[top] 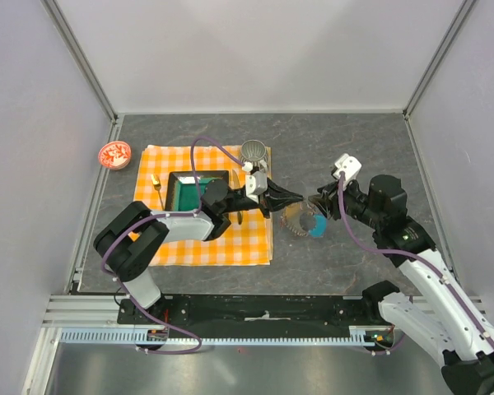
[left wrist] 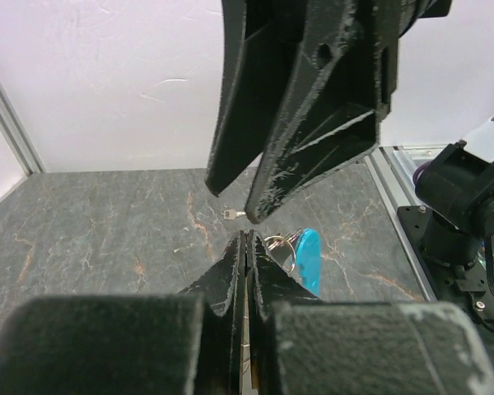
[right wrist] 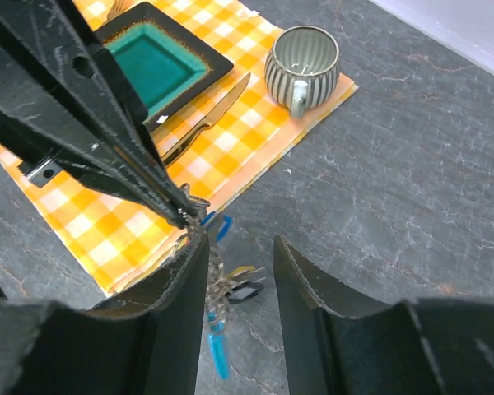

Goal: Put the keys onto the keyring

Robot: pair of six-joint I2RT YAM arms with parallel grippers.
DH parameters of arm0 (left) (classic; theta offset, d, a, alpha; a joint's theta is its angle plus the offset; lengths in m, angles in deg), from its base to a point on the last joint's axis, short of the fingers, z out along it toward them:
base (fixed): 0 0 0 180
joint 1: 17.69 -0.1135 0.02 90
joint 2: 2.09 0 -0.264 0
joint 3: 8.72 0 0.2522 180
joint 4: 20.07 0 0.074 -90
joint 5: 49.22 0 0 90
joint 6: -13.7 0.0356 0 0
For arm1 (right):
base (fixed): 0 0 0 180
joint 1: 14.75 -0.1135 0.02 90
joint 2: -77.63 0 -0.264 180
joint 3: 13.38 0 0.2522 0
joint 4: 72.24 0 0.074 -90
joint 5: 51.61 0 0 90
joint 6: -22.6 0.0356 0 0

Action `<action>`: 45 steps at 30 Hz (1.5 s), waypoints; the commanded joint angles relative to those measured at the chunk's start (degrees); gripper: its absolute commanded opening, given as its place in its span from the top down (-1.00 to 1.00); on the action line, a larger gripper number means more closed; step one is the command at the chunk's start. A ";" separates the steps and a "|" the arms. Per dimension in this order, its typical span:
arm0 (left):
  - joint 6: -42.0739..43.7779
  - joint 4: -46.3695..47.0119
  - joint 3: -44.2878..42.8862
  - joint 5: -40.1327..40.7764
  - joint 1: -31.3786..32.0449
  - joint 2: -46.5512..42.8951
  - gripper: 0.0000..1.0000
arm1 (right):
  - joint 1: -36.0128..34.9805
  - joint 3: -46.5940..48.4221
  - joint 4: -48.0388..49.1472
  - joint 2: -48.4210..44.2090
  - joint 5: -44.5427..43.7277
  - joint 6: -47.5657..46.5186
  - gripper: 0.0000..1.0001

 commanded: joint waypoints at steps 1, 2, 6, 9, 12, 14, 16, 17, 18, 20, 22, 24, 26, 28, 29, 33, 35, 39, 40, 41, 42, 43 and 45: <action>-1.06 13.82 0.21 -0.56 -0.52 -2.18 0.96 | 3.49 -1.72 5.19 1.06 7.18 1.58 0.10; -0.98 13.73 0.21 -0.82 -0.61 -2.18 0.96 | 3.75 -2.08 5.54 0.88 7.71 1.75 0.10; -1.41 14.87 -0.14 -2.23 -0.87 -1.30 0.96 | 4.10 -3.22 6.16 0.70 11.84 1.93 0.04; -3.61 17.94 -0.31 -1.88 -1.31 -0.16 0.96 | 4.10 -4.27 5.98 1.41 13.87 2.28 0.03; -4.58 18.48 -0.66 -2.05 -1.40 0.63 0.96 | 4.10 -6.29 6.77 2.02 16.94 3.33 0.01; -5.19 18.48 -1.02 -2.23 -1.40 0.98 0.96 | 4.02 -7.61 9.48 2.20 18.43 5.53 0.00; -5.89 19.26 -1.19 -2.15 -1.31 1.34 0.96 | 4.10 -9.28 13.07 1.85 19.14 8.59 0.00; -6.16 19.53 -1.19 -2.23 -1.23 1.42 0.96 | 4.10 -9.81 14.49 1.85 20.02 9.57 0.00; -6.33 19.79 -1.28 -1.97 -1.31 1.51 0.96 | 3.93 -10.68 15.90 1.85 20.46 10.36 0.00; -6.77 20.23 -1.37 -2.06 -1.14 1.77 0.96 | 4.02 -11.48 19.50 2.37 21.16 12.12 0.02; -7.56 21.02 -1.46 -1.97 -1.14 1.95 0.96 | 3.93 -12.01 20.57 3.25 22.13 12.30 0.03; -8.44 21.55 -1.46 -1.97 -1.22 2.21 0.96 | 3.75 -12.19 20.57 3.60 22.75 11.78 0.03; -9.14 22.34 -1.54 -1.97 -1.22 2.48 0.96 | 3.58 -12.62 21.27 3.78 22.84 12.04 0.03; -10.11 22.70 -1.81 -2.23 -1.14 2.83 0.96 | 3.49 -12.71 21.71 3.61 21.61 12.13 0.04; -10.11 22.70 -1.89 -2.23 -1.14 2.83 0.96 | 3.49 -12.54 21.45 3.17 20.39 12.13 0.05; -8.89 22.70 -1.02 -1.09 -1.22 2.22 0.96 | 3.49 -12.45 16.28 -2.09 11.26 10.29 0.07; -8.71 22.70 -0.84 -1.09 -1.22 1.87 0.96 | 3.49 -13.06 14.86 -4.29 3.03 10.37 0.09; -8.71 22.70 -1.10 -1.44 -1.31 1.78 0.96 | 3.49 -15.44 16.61 -8.35 0.15 10.98 0.10; -8.71 22.70 -1.19 -1.53 -1.31 1.60 0.96 | 3.58 -15.53 16.70 -8.00 1.21 10.81 0.10; -8.71 22.70 -1.19 -1.62 -1.31 1.43 0.96 | 3.49 -15.53 16.96 -7.39 2.78 10.72 0.10; -8.71 22.70 -1.28 -1.53 -1.23 1.34 0.96 | 3.49 -15.70 17.57 -5.99 5.23 10.72 0.10; -8.71 22.70 -1.37 -1.53 -1.31 1.25 0.96 | 3.58 -15.96 17.58 -5.54 6.39 10.90 0.10; -8.71 22.70 -1.28 -1.62 -1.31 0.99 0.96 | 3.58 -17.19 21.69 -4.92 9.20 11.60 0.10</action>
